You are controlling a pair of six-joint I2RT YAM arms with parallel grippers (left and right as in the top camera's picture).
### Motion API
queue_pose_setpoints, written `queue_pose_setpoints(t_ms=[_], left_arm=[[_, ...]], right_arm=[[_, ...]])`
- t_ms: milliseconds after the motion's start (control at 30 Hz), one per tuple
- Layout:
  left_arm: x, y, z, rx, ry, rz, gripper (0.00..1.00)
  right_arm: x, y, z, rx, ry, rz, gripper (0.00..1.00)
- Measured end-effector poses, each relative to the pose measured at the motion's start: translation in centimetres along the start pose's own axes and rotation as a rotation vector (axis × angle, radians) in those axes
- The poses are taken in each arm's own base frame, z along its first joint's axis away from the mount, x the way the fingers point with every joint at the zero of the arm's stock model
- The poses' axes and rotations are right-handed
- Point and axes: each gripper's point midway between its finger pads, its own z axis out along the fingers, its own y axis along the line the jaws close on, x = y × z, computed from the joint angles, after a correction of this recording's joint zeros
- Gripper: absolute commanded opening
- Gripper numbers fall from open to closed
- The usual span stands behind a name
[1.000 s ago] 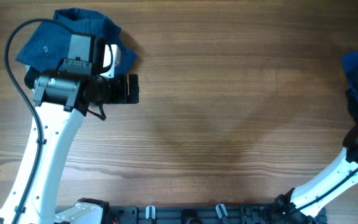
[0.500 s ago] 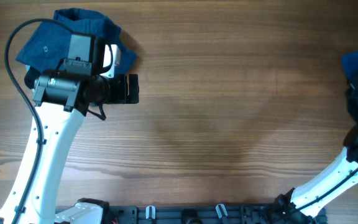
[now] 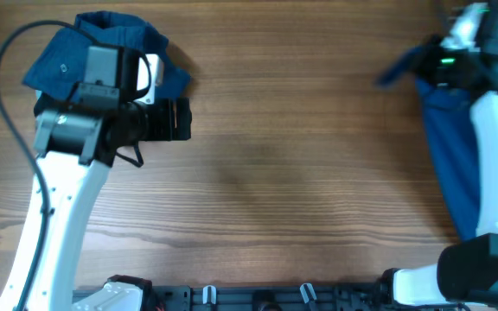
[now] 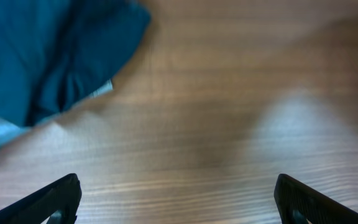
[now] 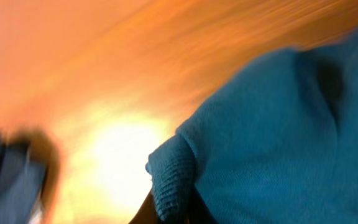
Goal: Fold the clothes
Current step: 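Drag the teal shirt leftward onto the table center with the right gripper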
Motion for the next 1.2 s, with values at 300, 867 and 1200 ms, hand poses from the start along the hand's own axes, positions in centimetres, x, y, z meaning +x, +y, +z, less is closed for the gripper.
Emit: queue_pose_setpoints(t_ms=[300,867,1200], left_arm=[[-1.5,-1.1,-9.8,0.055,-0.293,0.024,1.0],[-1.6,-2.8,-3.7,0.136,-0.091,0.04,0.2],[0.7,-11.6,17.1,0.25,0.223,0.4,0.06]], right_arm=[[15.1,18.8,0.9,-0.252,0.224,-0.452,0.45],[6.1,4.8,1.5,0.12,0.111,-0.145,0.76],[7.3,2.8,0.8,0.094,0.213,-0.106,0.76]])
